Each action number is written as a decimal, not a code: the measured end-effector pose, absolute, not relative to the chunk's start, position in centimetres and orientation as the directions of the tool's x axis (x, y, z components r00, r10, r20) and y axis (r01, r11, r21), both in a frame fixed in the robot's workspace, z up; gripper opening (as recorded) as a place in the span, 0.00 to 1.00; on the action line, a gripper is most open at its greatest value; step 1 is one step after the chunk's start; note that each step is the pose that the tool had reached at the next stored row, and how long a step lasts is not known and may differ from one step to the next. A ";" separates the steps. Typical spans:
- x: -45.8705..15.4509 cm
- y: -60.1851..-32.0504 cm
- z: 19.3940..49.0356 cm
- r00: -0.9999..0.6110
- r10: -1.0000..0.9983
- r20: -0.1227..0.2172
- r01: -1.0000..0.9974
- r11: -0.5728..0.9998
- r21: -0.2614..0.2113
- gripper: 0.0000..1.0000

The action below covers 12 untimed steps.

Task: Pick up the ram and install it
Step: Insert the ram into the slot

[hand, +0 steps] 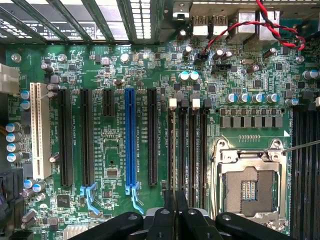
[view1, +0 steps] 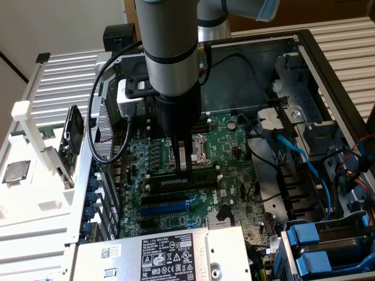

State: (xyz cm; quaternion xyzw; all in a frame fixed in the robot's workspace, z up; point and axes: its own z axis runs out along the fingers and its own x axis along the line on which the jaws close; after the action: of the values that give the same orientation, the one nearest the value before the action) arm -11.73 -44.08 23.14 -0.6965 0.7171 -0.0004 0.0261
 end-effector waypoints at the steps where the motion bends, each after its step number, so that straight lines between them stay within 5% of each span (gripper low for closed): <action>1: -11.7 -44.1 23.1 -0.028 -0.999 -0.037 -0.999 0.030 -0.037 0.12; 5: -11.7 -44.1 23.1 -0.029 -0.999 -0.037 -0.999 0.030 -0.037 0.26; 12: -11.7 -44.1 23.2 -0.029 -0.999 -0.037 -0.999 0.030 -0.037 0.26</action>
State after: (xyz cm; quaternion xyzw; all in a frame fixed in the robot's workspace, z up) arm -11.73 -44.08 23.22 -0.6965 0.7171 -0.0004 0.0260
